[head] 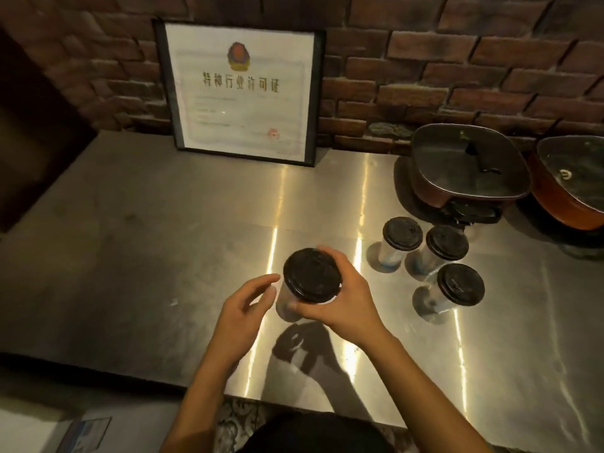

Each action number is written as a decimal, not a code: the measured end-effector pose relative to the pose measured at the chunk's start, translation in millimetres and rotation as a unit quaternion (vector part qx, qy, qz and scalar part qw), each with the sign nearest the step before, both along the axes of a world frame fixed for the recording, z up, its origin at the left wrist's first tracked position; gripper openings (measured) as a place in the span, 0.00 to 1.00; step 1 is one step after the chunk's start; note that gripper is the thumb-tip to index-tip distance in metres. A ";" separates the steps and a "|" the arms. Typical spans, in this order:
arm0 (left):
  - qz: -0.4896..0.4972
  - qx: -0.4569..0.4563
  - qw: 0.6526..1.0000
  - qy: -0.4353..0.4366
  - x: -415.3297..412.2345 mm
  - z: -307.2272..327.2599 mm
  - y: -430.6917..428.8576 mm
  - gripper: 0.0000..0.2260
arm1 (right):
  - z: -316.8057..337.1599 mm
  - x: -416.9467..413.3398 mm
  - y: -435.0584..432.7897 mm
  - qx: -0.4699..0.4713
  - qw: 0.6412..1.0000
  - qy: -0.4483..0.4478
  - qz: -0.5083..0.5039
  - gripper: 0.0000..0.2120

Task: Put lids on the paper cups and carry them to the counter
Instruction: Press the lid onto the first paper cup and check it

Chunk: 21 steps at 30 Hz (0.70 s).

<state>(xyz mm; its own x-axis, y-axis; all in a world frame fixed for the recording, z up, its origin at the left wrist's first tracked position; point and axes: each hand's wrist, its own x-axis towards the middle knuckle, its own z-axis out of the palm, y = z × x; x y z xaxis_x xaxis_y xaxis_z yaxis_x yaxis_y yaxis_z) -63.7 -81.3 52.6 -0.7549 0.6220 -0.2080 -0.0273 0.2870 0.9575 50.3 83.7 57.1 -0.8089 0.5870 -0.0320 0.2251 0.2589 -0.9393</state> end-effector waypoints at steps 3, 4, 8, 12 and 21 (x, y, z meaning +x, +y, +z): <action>0.065 0.020 0.996 -0.055 -25.8 -4.4 -2.6 0.10 | -18.1 -35.2 -10.6 0.064 0.995 -0.054 0.057 0.46; 0.077 0.022 0.994 -0.075 -33.9 -7.9 -3.0 0.09 | -25.2 -46.5 -14.0 0.074 0.992 -0.072 0.074 0.46; 0.105 -0.001 0.989 -0.106 -58.3 -30.8 -10.9 0.07 | -49.2 -81.6 -24.5 0.102 0.975 -0.134 0.143 0.48; 0.109 -0.023 0.987 -0.118 -70.9 -45.3 -21.8 0.10 | -71.4 -101.6 -35.5 0.106 0.962 -0.182 0.172 0.49; 0.045 -0.065 0.991 -0.107 -81.7 -61.2 -32.8 0.11 | -92.0 -103.3 -65.0 0.091 0.961 -0.238 0.107 0.49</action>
